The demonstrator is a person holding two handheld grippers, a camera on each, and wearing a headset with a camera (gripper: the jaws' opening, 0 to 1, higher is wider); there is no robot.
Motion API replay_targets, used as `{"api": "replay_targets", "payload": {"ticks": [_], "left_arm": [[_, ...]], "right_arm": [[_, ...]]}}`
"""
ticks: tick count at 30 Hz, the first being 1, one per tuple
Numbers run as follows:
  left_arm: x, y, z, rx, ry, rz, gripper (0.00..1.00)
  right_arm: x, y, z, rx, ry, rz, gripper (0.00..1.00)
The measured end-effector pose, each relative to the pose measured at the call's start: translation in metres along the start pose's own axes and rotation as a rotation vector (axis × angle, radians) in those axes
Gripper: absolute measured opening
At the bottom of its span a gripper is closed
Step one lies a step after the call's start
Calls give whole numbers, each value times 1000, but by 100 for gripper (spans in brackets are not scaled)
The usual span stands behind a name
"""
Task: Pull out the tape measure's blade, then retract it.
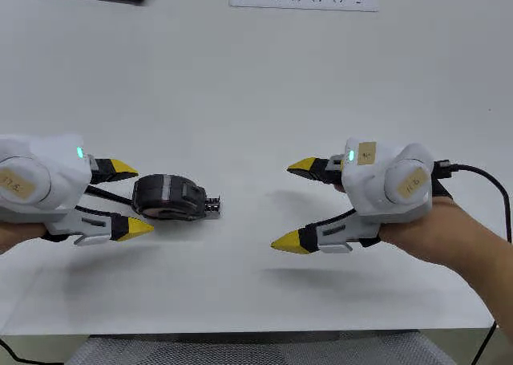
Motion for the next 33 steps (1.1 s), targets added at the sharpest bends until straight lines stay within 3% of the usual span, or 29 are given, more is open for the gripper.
{"api": "replay_targets", "payload": {"ticks": [14, 33], "left_arm": [[-4, 0, 8, 17, 13, 29, 30], [-3, -3, 12, 28, 35, 51, 27]], "right_arm": [[1, 3, 5, -15, -2, 0, 63], [-1, 4, 16, -29, -8, -19, 59]]}}
Point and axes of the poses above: the centre of the closed fingertips' face, and the gripper's own axes: z roughly forward along the fingers, y roughly to its left, x roughly out of its underside, the point moved 1 cm from there along -z, roughly backward along the fingers, and after that the axes turned 5 degrees about -z, right-handed, at the moved point
